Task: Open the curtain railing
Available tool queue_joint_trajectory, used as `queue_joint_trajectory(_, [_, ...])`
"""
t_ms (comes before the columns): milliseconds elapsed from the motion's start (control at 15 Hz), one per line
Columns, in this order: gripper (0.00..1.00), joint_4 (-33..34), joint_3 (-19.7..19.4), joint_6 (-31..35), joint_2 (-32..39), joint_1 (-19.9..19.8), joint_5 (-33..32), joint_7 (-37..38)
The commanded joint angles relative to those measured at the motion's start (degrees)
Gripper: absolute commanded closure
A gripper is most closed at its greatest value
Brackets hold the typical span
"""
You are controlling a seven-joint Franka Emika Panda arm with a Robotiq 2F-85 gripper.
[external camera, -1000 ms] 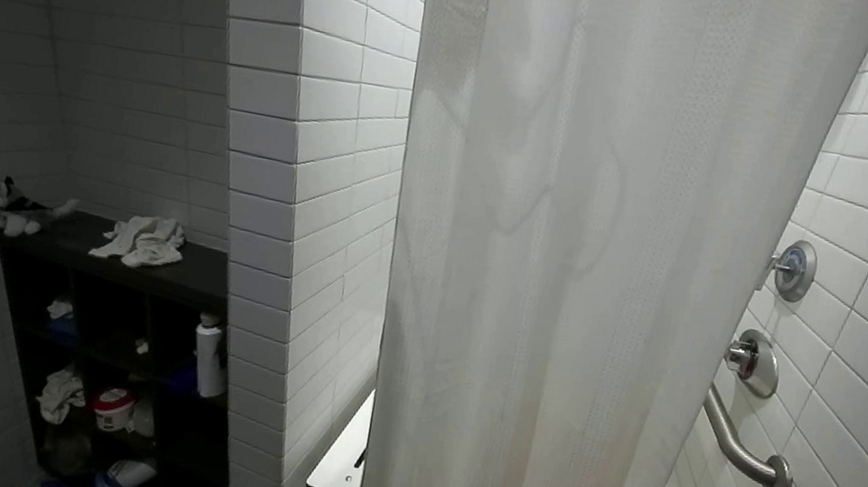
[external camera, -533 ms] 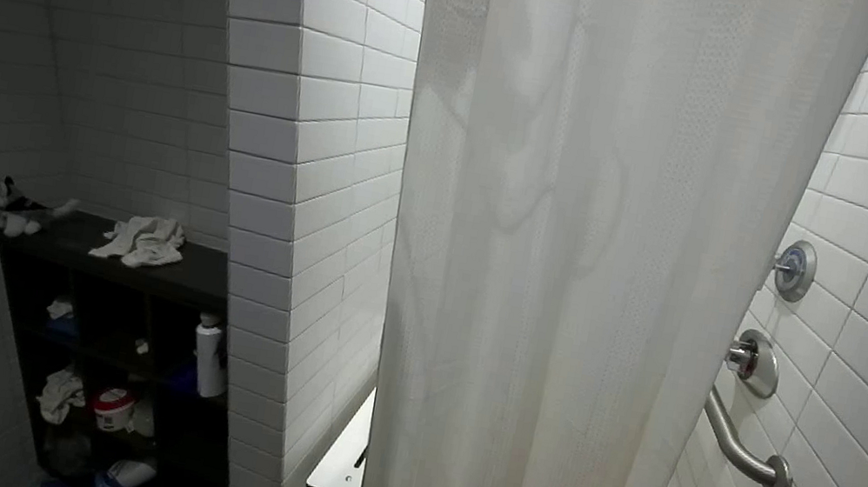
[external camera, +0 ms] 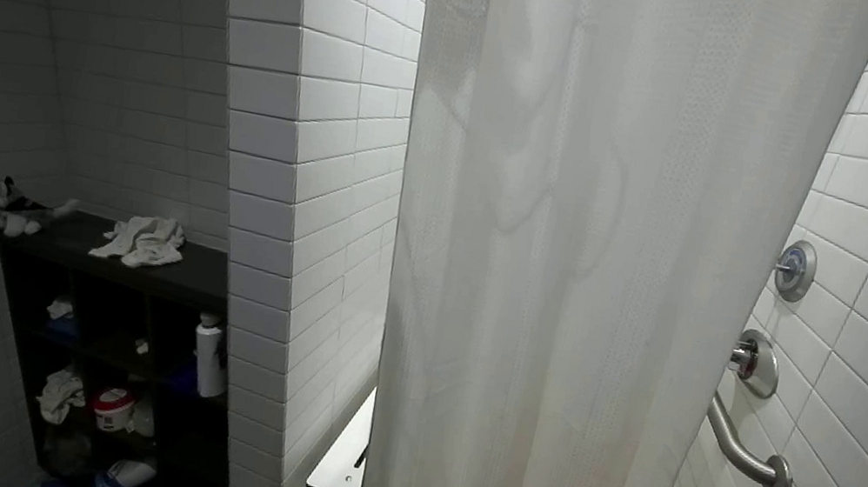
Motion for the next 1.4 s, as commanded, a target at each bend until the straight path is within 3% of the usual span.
queue_joint_trajectory(0, [0.00, 4.88, 0.49, -2.22, 2.64, -0.55, -0.01, -0.07])
queue_joint_trajectory(867, [0.00, 5.66, 0.41, -2.34, 3.32, -0.70, -0.11, 0.44])
queue_joint_trajectory(1000, [0.00, 6.27, 0.14, -1.07, 4.10, -0.65, -0.51, 1.56])
queue_joint_trajectory(1067, [0.00, 2.24, -0.17, 1.30, 2.08, -0.11, -1.08, 2.39])
queue_joint_trajectory(1333, [0.00, 3.87, -0.32, 3.44, 4.35, -0.22, -1.20, 5.28])
